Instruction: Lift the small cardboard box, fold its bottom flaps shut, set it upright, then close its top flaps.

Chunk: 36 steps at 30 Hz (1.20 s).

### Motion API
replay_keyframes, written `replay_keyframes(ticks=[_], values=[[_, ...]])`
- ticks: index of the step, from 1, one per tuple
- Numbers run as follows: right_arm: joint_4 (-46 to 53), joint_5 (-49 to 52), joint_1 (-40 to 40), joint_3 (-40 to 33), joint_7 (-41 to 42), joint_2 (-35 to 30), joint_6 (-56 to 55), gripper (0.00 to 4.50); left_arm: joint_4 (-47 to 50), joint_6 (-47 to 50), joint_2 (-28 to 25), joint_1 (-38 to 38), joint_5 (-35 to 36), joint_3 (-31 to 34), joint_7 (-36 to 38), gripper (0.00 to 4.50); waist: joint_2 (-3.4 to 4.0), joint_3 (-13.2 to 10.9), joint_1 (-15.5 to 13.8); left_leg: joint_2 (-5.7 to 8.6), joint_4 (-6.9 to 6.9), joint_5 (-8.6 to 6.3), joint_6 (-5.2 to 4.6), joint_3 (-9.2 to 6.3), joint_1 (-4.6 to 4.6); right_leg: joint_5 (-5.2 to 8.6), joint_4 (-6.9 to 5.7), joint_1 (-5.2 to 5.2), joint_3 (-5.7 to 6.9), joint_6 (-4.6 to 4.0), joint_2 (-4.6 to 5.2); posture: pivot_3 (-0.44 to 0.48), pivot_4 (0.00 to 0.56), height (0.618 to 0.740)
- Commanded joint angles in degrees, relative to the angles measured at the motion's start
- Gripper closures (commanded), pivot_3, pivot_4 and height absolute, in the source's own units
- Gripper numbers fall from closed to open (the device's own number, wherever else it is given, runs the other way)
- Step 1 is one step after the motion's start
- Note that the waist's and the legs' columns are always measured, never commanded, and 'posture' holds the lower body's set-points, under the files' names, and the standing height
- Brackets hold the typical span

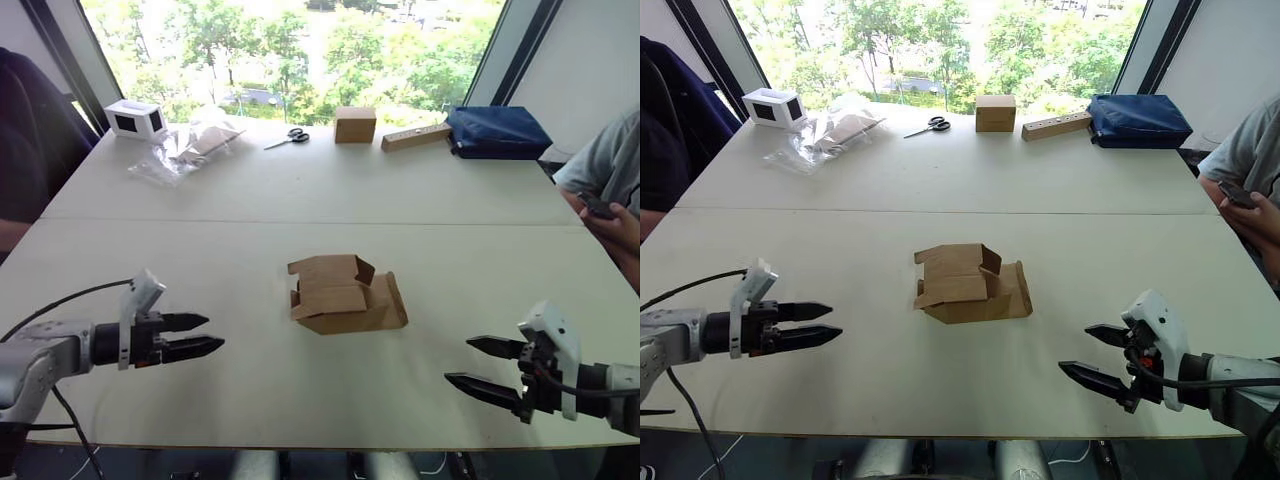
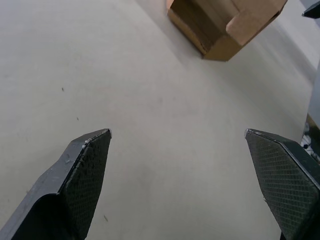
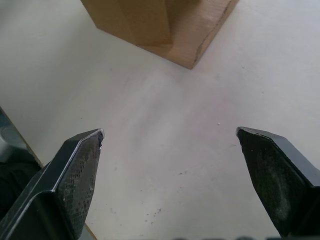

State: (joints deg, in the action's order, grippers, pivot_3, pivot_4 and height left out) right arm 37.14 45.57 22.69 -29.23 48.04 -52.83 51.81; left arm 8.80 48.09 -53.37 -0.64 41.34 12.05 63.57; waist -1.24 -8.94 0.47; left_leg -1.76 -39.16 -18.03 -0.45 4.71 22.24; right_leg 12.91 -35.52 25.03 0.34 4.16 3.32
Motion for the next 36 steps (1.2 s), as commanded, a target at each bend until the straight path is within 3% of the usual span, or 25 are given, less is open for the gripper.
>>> replay_keyframes(ticks=[1, 12, 28, 32, 36], values=[[0.29, -0.29, -0.41, -0.85, 0.15, 0.17, -1.24, 0.0, 2.12, -2.0, 0.26, -0.27, -0.38, 1.13, 0.02, 0.11, 0.0, 0.0, -0.04, 0.0, 0.0, 0.0, 0.0, 0.0, 0.0, 0.0, 0.0, 0.0, 0.0, 0.0, 0.0, 0.0, 0.15, 0.74], [-0.13, -2.19, -0.67, 0.41, 0.19, 0.12, -2.15, 0.0, 1.47, -4.56, 0.99, 0.05, -2.45, 1.17, -1.01, 0.11, 0.0, 0.0, -0.06, 0.01, 0.0, 0.0, 0.0, 0.01, 0.0, 0.0, 0.0, 0.0, 0.0, 0.0, 0.02, 0.0, 0.15, 0.74], [-0.39, -5.36, -1.61, 2.36, -1.21, 0.75, -3.54, 0.0, 1.51, 0.31, 2.11, 3.35, -0.72, 1.08, -4.82, 0.11, 0.0, 0.0, 0.01, 0.01, 0.0, 0.0, 0.0, 0.0, 0.0, -0.01, -0.01, -0.01, 0.0, 0.01, -0.01, 0.0, 0.15, 0.74], [-0.29, -5.84, -1.99, 2.39, -1.8, 0.96, -4.13, 0.0, 0.0, 4.97, 2.14, 5.78, 1.37, 1.83, -5.98, 0.11, 0.0, 0.0, -0.01, 0.01, 0.0, 0.0, 0.0, 0.0, 0.0, -0.01, -0.01, -0.01, 0.0, 0.01, -0.01, 0.0, 0.15, 0.74], [1.84, -3.84, -6.58, 2.46, -2.95, 0.08, -3.15, 0.0, -4.47, 23.38, 1.81, 17.86, 10.54, 1.66, -7.55, 0.11, -0.03, -0.01, -0.59, 0.03, -0.06, 0.01, 0.0, -0.02, 0.0, -0.02, -0.04, -0.04, 0.02, 0.03, -0.04, 0.0, 0.15, 0.74]])
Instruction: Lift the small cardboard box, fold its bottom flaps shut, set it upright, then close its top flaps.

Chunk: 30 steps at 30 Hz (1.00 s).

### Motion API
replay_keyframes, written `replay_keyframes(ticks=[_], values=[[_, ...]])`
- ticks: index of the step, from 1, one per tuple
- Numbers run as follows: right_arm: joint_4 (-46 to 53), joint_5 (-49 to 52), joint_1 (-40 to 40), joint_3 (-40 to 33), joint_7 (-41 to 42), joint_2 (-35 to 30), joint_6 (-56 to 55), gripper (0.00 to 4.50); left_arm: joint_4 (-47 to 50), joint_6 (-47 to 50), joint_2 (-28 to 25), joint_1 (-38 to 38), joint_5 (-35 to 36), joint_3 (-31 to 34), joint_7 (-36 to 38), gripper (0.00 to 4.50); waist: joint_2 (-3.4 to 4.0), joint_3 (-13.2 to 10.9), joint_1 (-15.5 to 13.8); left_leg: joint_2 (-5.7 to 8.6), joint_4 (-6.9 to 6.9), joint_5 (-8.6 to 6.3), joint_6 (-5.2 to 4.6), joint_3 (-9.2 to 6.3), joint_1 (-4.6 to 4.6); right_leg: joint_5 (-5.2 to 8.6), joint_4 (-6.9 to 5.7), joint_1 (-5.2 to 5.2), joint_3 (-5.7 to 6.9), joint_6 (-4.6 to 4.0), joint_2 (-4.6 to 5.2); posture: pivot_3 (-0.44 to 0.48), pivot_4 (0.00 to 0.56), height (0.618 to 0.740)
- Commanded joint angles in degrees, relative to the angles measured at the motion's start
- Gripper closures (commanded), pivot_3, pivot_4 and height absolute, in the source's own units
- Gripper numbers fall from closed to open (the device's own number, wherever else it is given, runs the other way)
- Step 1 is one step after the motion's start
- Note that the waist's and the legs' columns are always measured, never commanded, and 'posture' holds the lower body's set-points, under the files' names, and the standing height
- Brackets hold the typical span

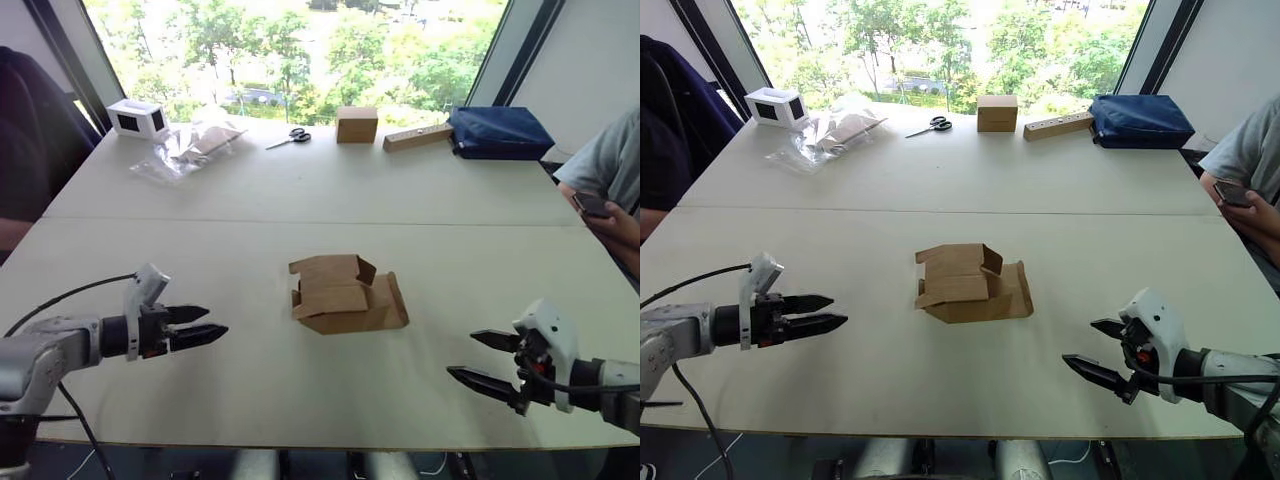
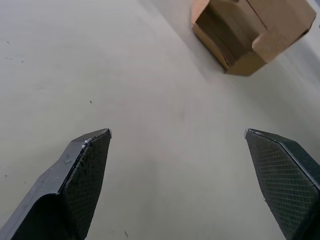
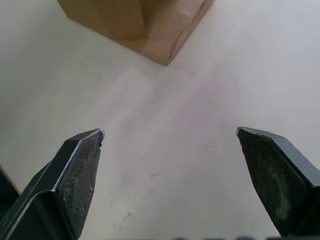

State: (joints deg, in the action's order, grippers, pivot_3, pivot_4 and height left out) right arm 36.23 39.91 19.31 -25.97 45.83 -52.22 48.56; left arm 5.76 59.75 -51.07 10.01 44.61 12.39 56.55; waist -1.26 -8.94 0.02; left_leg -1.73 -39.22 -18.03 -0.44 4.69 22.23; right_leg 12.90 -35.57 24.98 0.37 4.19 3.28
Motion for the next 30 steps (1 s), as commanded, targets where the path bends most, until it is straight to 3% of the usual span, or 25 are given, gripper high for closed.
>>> replay_keyframes(ticks=[1, 5, 11, 19, 30], values=[[3.68, 2.0, -4.27, 0.02, 0.0, -1.93, 0.44, 0.0, -3.13, 17.92, 0.51, 11.22, 10.09, 1.07, -1.0, 0.11, 0.0, 0.0, -0.28, 0.0, -0.01, 0.0, 0.0, -0.02, -0.01, -0.01, -0.01, -0.02, 0.0, 0.01, -0.02, 0.0, 0.15, 0.74], [5.41, 1.62, -8.4, 3.17, 0.83, -5.22, 0.56, 0.0, -7.41, 30.47, 6.88, 19.15, 14.86, 0.86, -5.33, 0.11, 0.03, 0.02, -0.54, 0.07, -0.01, 0.0, -0.01, -0.04, -0.05, -0.07, 0.02, -0.09, -0.01, 0.24, -0.02, 0.0, 0.15, 0.74], [9.78, 6.55, -14.0, 3.29, -3.99, -4.26, 4.27, 0.0, -14.87, 32.75, 17.78, 25.03, 15.04, -0.83, -14.8, 0.11, -0.11, 0.0, -0.57, 0.15, -0.06, 0.02, 0.02, -0.11, -0.06, -0.09, -0.06, -0.11, -0.03, 0.27, -0.03, 0.0, 0.15, 0.74], [13.11, 8.43, -11.24, 1.93, -8.95, -2.05, 6.4, 0.0, -23.52, 32.66, 23.99, 30.11, 12.61, -2.58, -15.66, 0.11, -0.14, -0.01, -0.73, 0.23, -0.06, 0.03, 0.03, -0.15, -0.06, -0.03, -0.18, -0.09, 0.01, 0.17, 0.04, 0.0, 0.15, 0.74], [14.66, 10.41, -7.52, -0.31, -11.84, -0.92, 6.35, 0.0, -26.61, 30.54, 28.57, 31.46, 9.66, -4.48, -14.33, 0.11, -0.14, -0.01, -0.67, 0.23, -0.06, 0.03, 0.03, -0.16, -0.07, 0.0, -0.19, -0.09, 0.0, 0.12, 0.05, 0.0, 0.15, 0.74]])
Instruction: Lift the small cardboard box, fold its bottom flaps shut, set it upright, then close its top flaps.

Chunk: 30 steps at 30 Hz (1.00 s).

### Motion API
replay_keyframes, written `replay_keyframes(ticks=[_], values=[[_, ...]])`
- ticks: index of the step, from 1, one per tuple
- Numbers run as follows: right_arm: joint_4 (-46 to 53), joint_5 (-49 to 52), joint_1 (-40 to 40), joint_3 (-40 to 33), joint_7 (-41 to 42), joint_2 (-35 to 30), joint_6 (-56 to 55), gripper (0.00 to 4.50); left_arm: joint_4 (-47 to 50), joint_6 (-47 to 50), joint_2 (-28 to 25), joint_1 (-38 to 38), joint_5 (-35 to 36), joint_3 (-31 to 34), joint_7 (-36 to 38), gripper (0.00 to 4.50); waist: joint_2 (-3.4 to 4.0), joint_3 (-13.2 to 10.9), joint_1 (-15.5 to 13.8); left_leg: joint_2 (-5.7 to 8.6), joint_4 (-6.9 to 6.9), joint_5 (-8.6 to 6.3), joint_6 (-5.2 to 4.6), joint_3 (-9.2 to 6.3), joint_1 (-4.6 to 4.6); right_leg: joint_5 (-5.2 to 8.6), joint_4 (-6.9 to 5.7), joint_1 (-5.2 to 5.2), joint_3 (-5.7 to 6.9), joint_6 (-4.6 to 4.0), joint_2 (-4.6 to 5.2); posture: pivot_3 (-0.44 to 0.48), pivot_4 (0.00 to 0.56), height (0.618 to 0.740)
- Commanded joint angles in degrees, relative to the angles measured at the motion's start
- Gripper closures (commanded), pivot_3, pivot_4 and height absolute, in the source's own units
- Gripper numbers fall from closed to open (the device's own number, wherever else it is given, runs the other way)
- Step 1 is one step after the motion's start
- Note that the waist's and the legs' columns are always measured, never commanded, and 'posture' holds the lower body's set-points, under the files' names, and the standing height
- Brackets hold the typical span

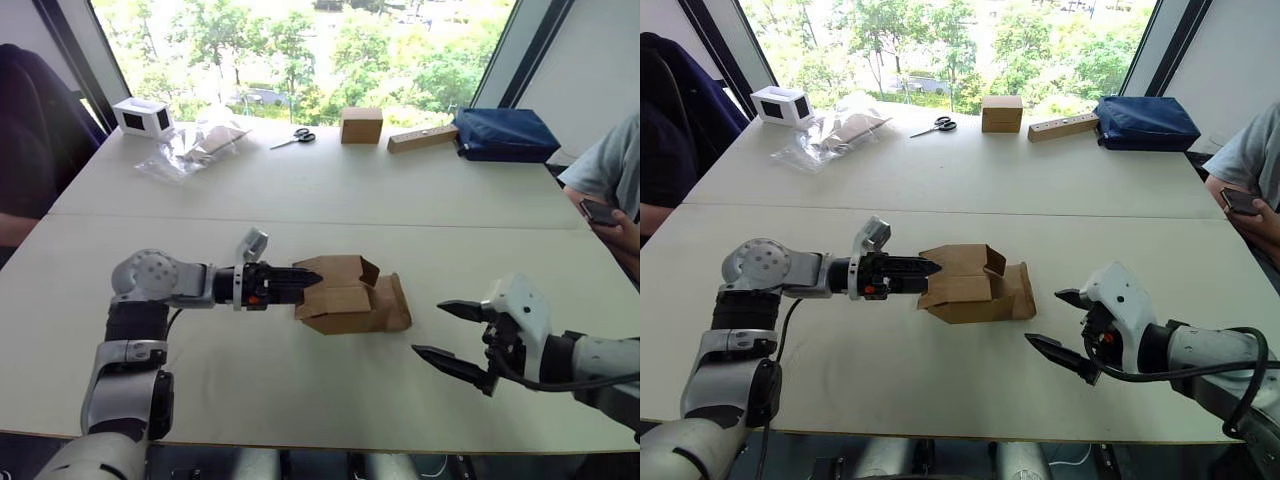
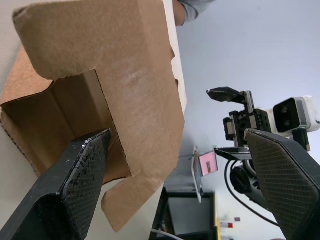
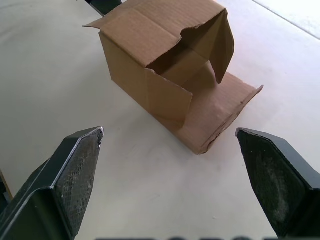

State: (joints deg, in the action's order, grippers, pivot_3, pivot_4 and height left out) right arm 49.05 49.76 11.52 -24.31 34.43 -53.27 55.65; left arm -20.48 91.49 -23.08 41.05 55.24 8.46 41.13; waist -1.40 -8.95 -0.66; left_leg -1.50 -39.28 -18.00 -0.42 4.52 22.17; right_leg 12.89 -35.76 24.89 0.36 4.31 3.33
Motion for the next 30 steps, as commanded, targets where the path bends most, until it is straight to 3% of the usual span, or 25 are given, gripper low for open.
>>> replay_keyframes(ticks=[1, 6, 11, 18, 21, 30], values=[[1.78, 0.97, 0.44, -2.57, -0.19, 0.07, -0.87, 0.0, -1.55, -2.08, 1.51, 0.4, -1.5, -0.68, 1.24, 0.11, 0.0, 0.0, -0.01, 0.0, 0.0, 0.0, 0.0, 0.0, 0.0, 0.0, 0.0, 0.0, 0.0, 0.0, 0.0, 0.0, 0.15, 0.74], [2.05, 4.32, 1.4, -6.69, 1.24, -0.48, -0.91, 0.0, -4.76, -4.61, 5.27, 0.85, -2.79, 0.0, 1.42, 0.11, -0.02, -0.01, -0.07, 0.01, 0.0, 0.0, 0.0, 0.0, 0.02, 0.0, 0.01, 0.0, 0.0, -0.01, 0.03, 0.0, 0.15, 0.74], [1.89, 3.42, 1.33, -4.79, 0.02, 0.04, -1.68, 0.0, -8.24, -6.77, 7.15, 2.33, -3.97, 1.18, 1.6, 0.11, -0.03, -0.01, 0.01, 0.02, 0.0, 0.0, 0.0, -0.02, 0.02, 0.01, 0.02, 0.0, 0.0, -0.01, 0.03, 0.0, 0.15, 0.74], [1.5, 2.54, 2.26, -4.37, 0.02, -0.25, -2.47, 0.0, -11.45, -8.77, 6.7, 4.19, -5.73, 0.9, 3.79, 0.11, -0.03, -0.01, -0.02, 0.03, 0.0, 0.0, -0.01, -0.02, 0.02, 0.0, 0.03, 0.0, 0.0, -0.01, 0.02, 0.0, 0.15, 0.74], [1.31, 2.48, 2.3, -4.36, -0.08, -0.24, -2.55, 0.0, -10.77, -8.48, 6.44, 4.18, -6.13, -0.27, 5.35, 0.75, -0.03, -0.01, -0.01, 0.01, 0.0, 0.0, -0.01, -0.02, 0.02, 0.0, 0.03, 0.0, 0.0, -0.01, 0.02, 0.0, 0.15, 0.74], [0.8, 1.28, 3.19, -4.17, -0.38, 0.43, -3.14, 0.0, -10.2, -8.78, 6.88, 4.65, -7.69, -2.0, 7.45, 4.21, -0.03, -0.01, -0.06, 0.0, 0.0, 0.0, -0.01, -0.02, 0.03, 0.01, 0.04, 0.0, 0.0, -0.02, 0.03, 0.0, 0.15, 0.74]])
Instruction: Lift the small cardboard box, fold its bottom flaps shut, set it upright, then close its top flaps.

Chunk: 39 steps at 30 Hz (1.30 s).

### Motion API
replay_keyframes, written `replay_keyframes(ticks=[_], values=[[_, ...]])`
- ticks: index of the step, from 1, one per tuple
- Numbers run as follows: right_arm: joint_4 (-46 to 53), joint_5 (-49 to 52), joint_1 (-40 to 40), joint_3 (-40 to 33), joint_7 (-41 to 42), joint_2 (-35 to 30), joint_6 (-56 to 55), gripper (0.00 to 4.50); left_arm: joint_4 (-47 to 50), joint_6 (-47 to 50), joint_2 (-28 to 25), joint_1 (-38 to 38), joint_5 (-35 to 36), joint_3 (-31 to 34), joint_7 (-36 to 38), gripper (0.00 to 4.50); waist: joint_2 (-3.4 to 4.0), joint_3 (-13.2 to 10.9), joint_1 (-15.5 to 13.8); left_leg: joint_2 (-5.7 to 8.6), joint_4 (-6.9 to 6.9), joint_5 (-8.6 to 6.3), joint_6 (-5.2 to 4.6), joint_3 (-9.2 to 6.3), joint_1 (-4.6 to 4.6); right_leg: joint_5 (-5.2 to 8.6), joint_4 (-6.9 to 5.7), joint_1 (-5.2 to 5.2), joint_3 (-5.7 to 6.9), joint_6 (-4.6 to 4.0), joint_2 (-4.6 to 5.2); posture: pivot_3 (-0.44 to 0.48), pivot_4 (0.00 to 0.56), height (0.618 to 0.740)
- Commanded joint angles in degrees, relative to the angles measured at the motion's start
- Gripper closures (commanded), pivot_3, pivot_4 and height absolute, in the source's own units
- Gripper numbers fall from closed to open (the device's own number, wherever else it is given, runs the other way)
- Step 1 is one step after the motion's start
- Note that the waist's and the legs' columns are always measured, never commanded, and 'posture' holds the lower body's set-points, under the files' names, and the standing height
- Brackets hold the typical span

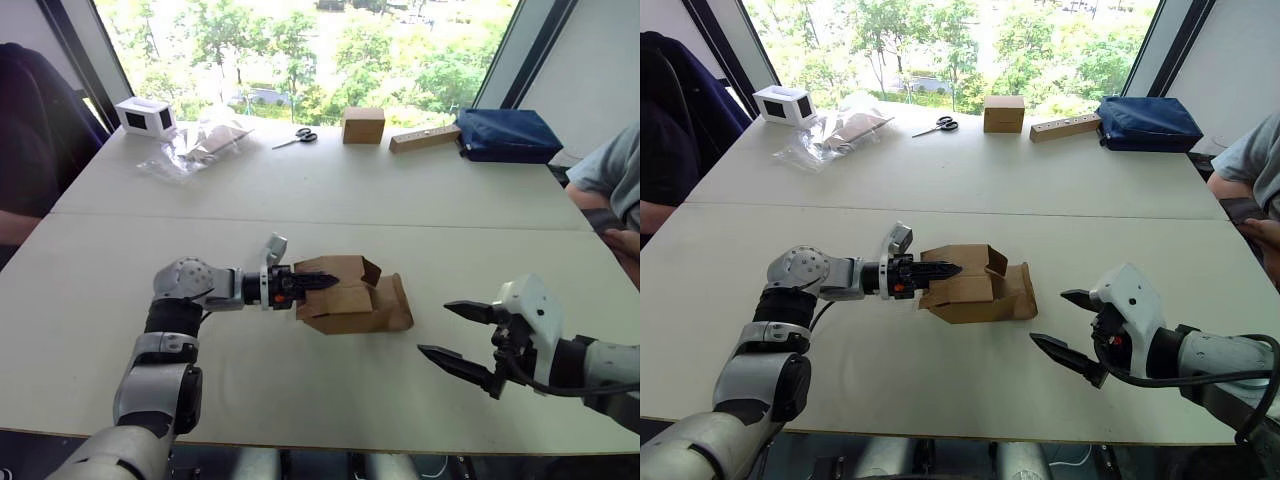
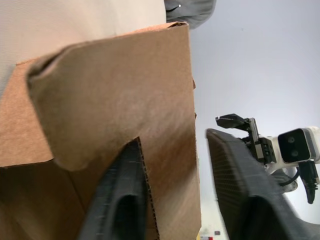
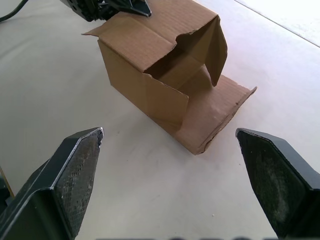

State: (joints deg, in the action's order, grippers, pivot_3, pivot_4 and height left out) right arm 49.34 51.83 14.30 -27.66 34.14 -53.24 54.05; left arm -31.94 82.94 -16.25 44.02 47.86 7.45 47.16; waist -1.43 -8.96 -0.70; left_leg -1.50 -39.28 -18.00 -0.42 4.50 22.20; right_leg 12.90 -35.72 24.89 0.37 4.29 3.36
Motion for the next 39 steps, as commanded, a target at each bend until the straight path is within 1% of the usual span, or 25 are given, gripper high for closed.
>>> replay_keyframes(ticks=[1, 7, 9, 12, 16, 19, 21, 26, 29, 31, 32, 33, 34, 35, 36, 38, 39], values=[[0.36, -1.01, 0.62, -0.83, -0.07, 0.48, -1.65, 0.0, 1.36, -0.17, 0.06, 1.64, -0.47, -1.3, 1.67, 4.44, 0.0, 0.0, -0.03, 0.0, 0.0, 0.0, 0.0, 0.0, 0.0, 0.01, 0.01, 0.0, 0.0, -0.02, 0.0, 0.0, 0.15, 0.74], [0.29, -1.73, 1.35, -0.47, -0.45, 0.91, -2.07, 0.0, 0.48, -0.57, 0.42, 2.63, -1.05, -1.26, 2.66, 4.44, 0.0, 0.0, 0.01, 0.01, 0.0, 0.0, 0.0, 0.0, 0.01, 0.0, 0.04, 0.0, 0.0, 0.01, 0.0, 0.0, 0.15, 0.74], [0.31, -1.34, 0.96, -0.89, -0.77, 0.9, -1.91, 0.0, 0.39, -0.57, -0.41, 3.21, -1.05, -1.36, 4.02, 4.44, 0.0, 0.0, 0.0, 0.0, 0.0, 0.0, 0.0, 0.0, 0.01, 0.0, 0.04, 0.0, 0.0, 0.0, 0.0, 0.0, 0.15, 0.74], [-1.12, 0.37, -1.83, -2.5, -1.96, 0.97, -1.68, 0.0, 1.96, -4.75, -3.12, 4.29, -2.61, -3.79, 8.43, 4.44, -0.01, -0.01, 0.16, 0.01, 0.0, 0.0, 0.0, 0.0, 0.02, 0.01, 0.05, 0.0, 0.0, -0.01, 0.0, 0.0, 0.15, 0.74], [-5.93, 9.07, -10.86, -4.26, -8.2, 3.35, -0.8, 0.0, 4.3, -16.07, -7.4, 9.32, -5.91, -7.71, 18.87, 4.44, -0.06, -0.05, 0.15, 0.01, 0.0, 0.0, 0.0, 0.01, 0.02, 0.01, 0.04, 0.03, 0.0, -0.05, -0.05, 0.0, 0.15, 0.74], [-12.7, 18.21, -20.2, -4.31, -17.15, 7.56, -1.06, 0.0, 4.91, -26.75, -10.45, 14.89, -10.17, -10.85, 27.12, 4.44, -0.07, -0.06, -0.02, -0.04, 0.0, 0.0, 0.0, 0.0, 0.1, 0.02, 0.08, 0.08, 0.02, -0.08, -0.04, 0.0, 0.15, 0.74], [-16.09, 21.85, -24.6, -3.68, -21.43, 9.6, -1.41, 0.0, 4.43, -31.3, -12.08, 18.15, -12.16, -12.12, 31.64, 4.44, -0.03, -0.07, -0.05, -0.06, 0.01, 0.0, 0.0, 0.02, 0.15, 0.01, 0.19, 0.08, 0.02, -0.09, -0.01, 0.0, 0.15, 0.74], [-20.06, 29.97, -31.78, -2.15, -28.68, 12.09, -2.76, 0.0, 3.09, -38.39, -14.51, 22.41, -15.77, -14.03, 38.72, 4.44, 0.0, -0.07, 0.07, 0.01, 0.02, -0.05, -0.1, 0.09, 0.2, 0.0, 0.28, 0.09, 0.0, -0.07, 0.1, 0.0, 0.15, 0.74], [-21.67, 36.49, -38.65, -1.28, -32.47, 13.49, -5.67, 0.0, 1.5, -41.24, -16.1, 26.0, -16.76, -12.8, 41.36, 4.44, 0.02, -0.13, 0.16, -0.01, 0.02, -0.07, -0.12, 0.09, 0.22, -0.09, 0.26, 0.11, 0.0, 0.08, 0.09, 0.0, 0.15, 0.74], [-21.43, 38.35, -41.75, -0.74, -33.38, 13.32, -6.98, 0.53, -0.03, -41.84, -16.33, 27.36, -16.78, -11.47, 41.46, 4.5, 0.04, -0.15, 0.2, -0.01, 0.02, -0.06, -0.13, 0.09, 0.29, -0.11, 0.22, 0.21, 0.0, 0.12, 0.08, 0.0, 0.15, 0.74], [-20.91, 38.33, -42.46, -0.16, -33.04, 12.94, -7.14, 0.71, -0.52, -42.22, -16.33, 27.58, -16.89, -11.19, 41.59, 4.5, 0.04, -0.15, 0.23, -0.01, 0.01, -0.06, -0.13, 0.09, 0.3, -0.12, 0.2, 0.24, 0.0, 0.13, 0.07, 0.0, 0.15, 0.74], [-20.38, 37.89, -43.0, 0.54, -32.74, 12.69, -7.32, 1.15, -0.98, -42.55, -16.26, 27.73, -17.03, -10.96, 41.67, 4.5, 0.04, -0.15, 0.24, -0.03, 0.01, -0.06, -0.13, 0.09, 0.3, -0.12, 0.18, 0.23, 0.0, 0.13, 0.05, 0.0, 0.15, 0.74], [-20.0, 37.52, -43.58, 1.4, -32.58, 12.62, -7.51, 1.4, -1.44, -42.96, -16.17, 27.86, -17.18, -10.79, 41.73, 4.5, 0.05, -0.14, 0.21, -0.05, 0.02, -0.06, -0.13, 0.08, 0.3, -0.12, 0.2, 0.23, 0.0, 0.14, 0.02, 0.0, 0.15, 0.74], [-19.55, 36.51, -44.21, 2.53, -32.4, 12.48, -7.71, 1.87, -1.81, -43.31, -16.07, 28.0, -17.28, -10.51, 41.65, 4.5, 0.05, -0.14, 0.2, -0.07, 0.02, -0.07, -0.15, 0.06, 0.28, -0.12, 0.18, 0.22, 0.0, 0.15, -0.01, 0.0, 0.15, 0.74], [-19.29, 35.82, -44.59, 3.33, -32.31, 12.34, -7.94, 2.21, -2.08, -43.58, -15.98, 28.1, -17.39, -10.3, 41.63, 4.5, 0.05, -0.14, 0.23, -0.08, 0.03, -0.07, -0.15, 0.06, 0.28, -0.12, 0.17, 0.22, 0.0, 0.16, -0.02, 0.0, 0.15, 0.74], [-19.23, 33.78, -46.11, 5.83, -32.0, 13.05, -8.66, 2.9, -3.1, -43.51, -15.08, 28.66, -16.83, -8.67, 39.78, 4.5, 0.05, -0.14, 0.29, -0.09, 0.03, -0.07, -0.15, 0.07, 0.3, -0.13, 0.15, 0.25, 0.0, 0.16, -0.02, 0.0, 0.15, 0.74], [-19.56, 32.25, -46.84, 6.98, -31.77, 13.34, -9.07, 3.37, -2.79, -43.29, -14.89, 28.56, -16.65, -8.36, 39.55, 4.5, 0.05, -0.14, 0.33, -0.08, 0.02, -0.07, -0.15, 0.1, 0.3, -0.13, 0.11, 0.27, -0.01, 0.16, -0.01, 0.0, 0.15, 0.74]])
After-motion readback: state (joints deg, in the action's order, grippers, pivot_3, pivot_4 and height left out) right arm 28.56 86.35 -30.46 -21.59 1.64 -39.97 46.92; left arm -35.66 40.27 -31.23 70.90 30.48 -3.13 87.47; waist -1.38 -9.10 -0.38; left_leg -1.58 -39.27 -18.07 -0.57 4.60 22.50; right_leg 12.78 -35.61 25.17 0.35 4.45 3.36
